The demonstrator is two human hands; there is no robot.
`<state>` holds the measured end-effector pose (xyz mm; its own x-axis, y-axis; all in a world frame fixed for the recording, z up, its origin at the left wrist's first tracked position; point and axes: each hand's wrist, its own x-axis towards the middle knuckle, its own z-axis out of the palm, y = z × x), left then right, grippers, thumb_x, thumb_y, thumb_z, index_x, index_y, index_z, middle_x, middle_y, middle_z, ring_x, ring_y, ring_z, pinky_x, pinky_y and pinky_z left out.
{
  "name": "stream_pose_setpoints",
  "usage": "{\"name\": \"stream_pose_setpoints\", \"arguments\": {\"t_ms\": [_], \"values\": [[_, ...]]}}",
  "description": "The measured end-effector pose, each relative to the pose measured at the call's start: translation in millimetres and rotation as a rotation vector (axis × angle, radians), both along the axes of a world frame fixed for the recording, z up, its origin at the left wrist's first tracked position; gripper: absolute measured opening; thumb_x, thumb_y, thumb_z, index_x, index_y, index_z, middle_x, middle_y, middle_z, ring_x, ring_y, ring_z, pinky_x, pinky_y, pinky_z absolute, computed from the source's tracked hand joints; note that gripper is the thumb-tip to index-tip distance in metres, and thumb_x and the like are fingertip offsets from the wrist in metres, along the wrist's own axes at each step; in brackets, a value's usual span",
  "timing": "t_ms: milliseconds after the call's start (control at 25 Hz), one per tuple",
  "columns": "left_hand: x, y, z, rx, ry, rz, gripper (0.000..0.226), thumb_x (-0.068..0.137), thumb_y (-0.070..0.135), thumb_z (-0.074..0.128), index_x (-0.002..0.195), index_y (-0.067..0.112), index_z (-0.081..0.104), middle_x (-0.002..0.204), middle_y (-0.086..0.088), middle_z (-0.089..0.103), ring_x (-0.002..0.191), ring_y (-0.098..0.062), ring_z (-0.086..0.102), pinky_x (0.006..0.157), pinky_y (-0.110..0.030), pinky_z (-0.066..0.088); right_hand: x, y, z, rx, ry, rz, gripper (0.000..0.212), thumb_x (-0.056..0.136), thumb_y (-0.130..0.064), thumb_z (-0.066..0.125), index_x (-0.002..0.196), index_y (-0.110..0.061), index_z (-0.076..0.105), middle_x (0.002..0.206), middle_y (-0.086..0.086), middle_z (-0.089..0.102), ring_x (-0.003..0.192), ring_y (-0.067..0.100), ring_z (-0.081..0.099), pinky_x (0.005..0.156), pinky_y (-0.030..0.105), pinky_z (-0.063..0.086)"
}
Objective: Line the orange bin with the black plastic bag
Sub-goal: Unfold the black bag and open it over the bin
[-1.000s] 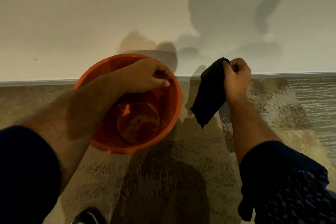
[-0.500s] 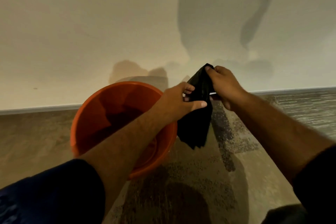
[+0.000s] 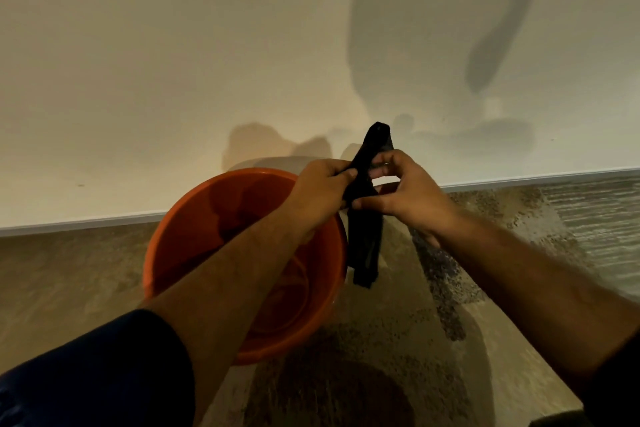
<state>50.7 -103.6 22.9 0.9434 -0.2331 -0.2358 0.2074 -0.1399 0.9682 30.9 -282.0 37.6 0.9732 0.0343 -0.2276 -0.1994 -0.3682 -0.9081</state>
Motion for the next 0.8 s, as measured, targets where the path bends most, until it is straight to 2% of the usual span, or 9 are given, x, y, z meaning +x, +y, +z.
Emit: {"name": "stream_pose_setpoints", "arguments": {"t_ms": [80, 160, 320, 400, 520, 640, 720, 800], "values": [[4, 1, -1, 0.004, -0.002, 0.023, 0.027, 0.109, 0.013, 0.054, 0.109, 0.009, 0.081, 0.106, -0.022, 0.081, 0.102, -0.044, 0.076, 0.093, -0.054, 0.063, 3, 0, -2, 0.005, -0.023, -0.010, 0.064, 0.071, 0.004, 0.094, 0.126, -0.012, 0.066, 0.118, 0.013, 0.073, 0.102, 0.030, 0.078, 0.088, 0.044, 0.067], [11, 7, -4, 0.082, -0.061, 0.057, 0.024, 0.106, 0.011, 0.059, 0.105, 0.009, 0.083, 0.097, -0.017, 0.082, 0.094, -0.039, 0.079, 0.088, -0.052, 0.066, 7, -10, -1, 0.045, -0.027, -0.035, 0.045, 0.073, 0.002, 0.092, 0.114, -0.006, 0.074, 0.110, 0.015, 0.077, 0.096, 0.024, 0.078, 0.089, 0.038, 0.066], [22, 23, -7, 0.215, -0.118, 0.108, 0.011, 0.097, 0.013, 0.072, 0.093, 0.011, 0.083, 0.090, -0.009, 0.083, 0.086, -0.027, 0.080, 0.086, -0.050, 0.066, 16, -36, 4, 0.229, 0.038, -0.063, 0.005, 0.088, -0.008, 0.083, 0.090, -0.009, 0.078, 0.077, 0.005, 0.079, 0.066, 0.015, 0.076, 0.063, 0.027, 0.063], [25, 28, -7, 0.250, -0.088, 0.134, 0.010, 0.095, 0.013, 0.070, 0.092, 0.012, 0.079, 0.091, -0.010, 0.081, 0.088, -0.029, 0.079, 0.084, -0.053, 0.065, 20, -49, 6, 0.220, 0.060, -0.094, 0.006, 0.092, -0.009, 0.078, 0.088, -0.012, 0.077, 0.075, 0.003, 0.079, 0.063, 0.015, 0.076, 0.059, 0.026, 0.062], [32, 35, -7, 0.273, -0.035, 0.222, 0.018, 0.096, 0.014, 0.060, 0.094, 0.010, 0.077, 0.093, -0.014, 0.078, 0.092, -0.034, 0.076, 0.085, -0.052, 0.063, 24, -67, 4, 0.045, 0.055, -0.144, 0.013, 0.096, -0.003, 0.071, 0.089, -0.011, 0.079, 0.071, 0.000, 0.079, 0.058, 0.013, 0.075, 0.051, 0.024, 0.058], [34, 39, -7, 0.276, -0.017, 0.187, 0.020, 0.101, 0.027, 0.066, 0.093, 0.011, 0.076, 0.092, -0.009, 0.078, 0.092, -0.028, 0.077, 0.081, -0.041, 0.064, 24, -79, -9, -0.039, 0.064, -0.213, 0.011, 0.099, -0.009, 0.071, 0.090, -0.007, 0.077, 0.067, 0.001, 0.076, 0.048, 0.007, 0.071, 0.042, 0.020, 0.053], [32, 40, -8, 0.247, -0.002, 0.168, 0.031, 0.099, 0.039, 0.071, 0.097, 0.008, 0.075, 0.093, -0.009, 0.079, 0.087, -0.024, 0.078, 0.074, -0.034, 0.064, 25, -84, -19, -0.070, 0.097, -0.267, 0.013, 0.101, -0.013, 0.070, 0.089, -0.009, 0.074, 0.073, 0.006, 0.072, 0.046, 0.004, 0.068, 0.041, 0.018, 0.051], [30, 41, -10, 0.251, -0.010, 0.151, 0.041, 0.095, 0.046, 0.075, 0.097, 0.006, 0.073, 0.092, -0.010, 0.079, 0.080, -0.020, 0.077, 0.067, -0.030, 0.062, 29, -91, -28, -0.115, 0.110, -0.274, 0.019, 0.103, -0.014, 0.068, 0.085, -0.011, 0.071, 0.076, 0.007, 0.069, 0.051, 0.008, 0.067, 0.045, 0.017, 0.050]]}}
